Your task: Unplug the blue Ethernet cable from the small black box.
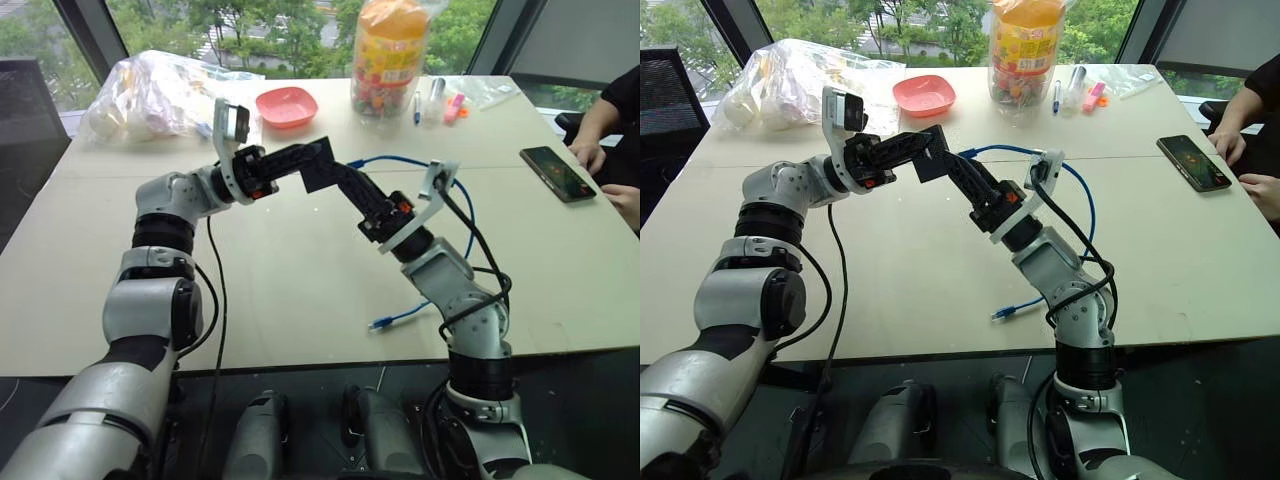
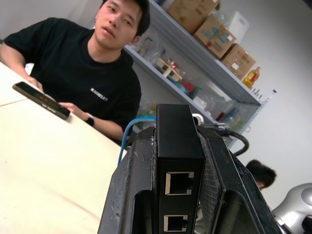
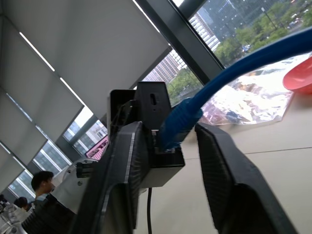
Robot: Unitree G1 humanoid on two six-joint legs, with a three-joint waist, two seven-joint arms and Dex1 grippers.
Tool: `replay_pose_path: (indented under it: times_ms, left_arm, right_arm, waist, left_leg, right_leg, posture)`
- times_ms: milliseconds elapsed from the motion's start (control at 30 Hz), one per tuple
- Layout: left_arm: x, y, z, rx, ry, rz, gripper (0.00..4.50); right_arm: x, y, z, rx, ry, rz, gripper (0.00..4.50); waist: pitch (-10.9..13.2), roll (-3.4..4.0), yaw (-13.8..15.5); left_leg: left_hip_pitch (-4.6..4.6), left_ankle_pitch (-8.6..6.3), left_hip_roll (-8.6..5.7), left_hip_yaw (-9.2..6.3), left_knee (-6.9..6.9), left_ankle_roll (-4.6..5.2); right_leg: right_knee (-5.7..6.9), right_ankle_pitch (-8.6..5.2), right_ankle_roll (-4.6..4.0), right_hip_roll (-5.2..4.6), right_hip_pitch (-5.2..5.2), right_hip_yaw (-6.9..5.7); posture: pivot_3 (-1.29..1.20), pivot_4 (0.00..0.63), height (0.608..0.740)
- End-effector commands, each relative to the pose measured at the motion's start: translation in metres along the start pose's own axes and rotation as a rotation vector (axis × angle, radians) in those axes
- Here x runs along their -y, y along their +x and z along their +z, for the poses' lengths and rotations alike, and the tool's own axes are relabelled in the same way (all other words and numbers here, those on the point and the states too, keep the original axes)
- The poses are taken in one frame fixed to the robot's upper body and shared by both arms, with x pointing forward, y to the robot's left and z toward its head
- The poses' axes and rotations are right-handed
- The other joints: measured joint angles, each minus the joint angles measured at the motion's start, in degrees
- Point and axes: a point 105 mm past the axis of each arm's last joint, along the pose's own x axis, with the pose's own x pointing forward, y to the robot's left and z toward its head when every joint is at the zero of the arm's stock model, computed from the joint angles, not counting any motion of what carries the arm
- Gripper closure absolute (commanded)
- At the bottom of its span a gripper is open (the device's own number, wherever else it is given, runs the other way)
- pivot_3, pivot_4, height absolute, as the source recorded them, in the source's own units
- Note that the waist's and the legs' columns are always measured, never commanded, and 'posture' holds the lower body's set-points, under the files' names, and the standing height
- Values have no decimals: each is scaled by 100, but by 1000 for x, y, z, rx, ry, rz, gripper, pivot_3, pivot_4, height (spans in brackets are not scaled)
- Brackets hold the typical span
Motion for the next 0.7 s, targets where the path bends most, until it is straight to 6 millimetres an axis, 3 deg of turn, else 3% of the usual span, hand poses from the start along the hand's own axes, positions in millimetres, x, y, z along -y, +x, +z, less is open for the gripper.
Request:
replay_pose_path:
  times_ms: [33,367,533,700]
  left_arm:
    - [11,5,12,23,55,-49,4003]
    - [9,1,17,56,63,-26,4003]
    - [16,-24,23,62,65,10,4003]
    - [19,-30,24,49,75,28,4003]
  right_arm:
    - [-3,2,2,16,-8,13,4459]
    - [1,6,2,44,38,3,4459]
    - [42,-12,51,185,4,-151,4459]
    - [55,-17,70,179,-52,-180,4459]
  waist:
    - [0,0,2]
    - [0,0,-1]
    - [0,0,-12]
    - [0,1,12]
  left_leg:
    - [0,0,0,0,0,0]
    - [-1,0,0,-1,0,0]
    - [-1,0,0,0,0,0]
    - [-7,0,-4,0,-2,0]
  right_leg:
    - [-1,0,0,0,1,0]
    - [0,0,0,0,0,0]
    - [0,0,0,0,-2,0]
    - [-2,0,0,-4,-5,0]
  posture:
    - [0,150,740]
    - [0,150,740]
    - [0,150,740]
    - [0,150,740]
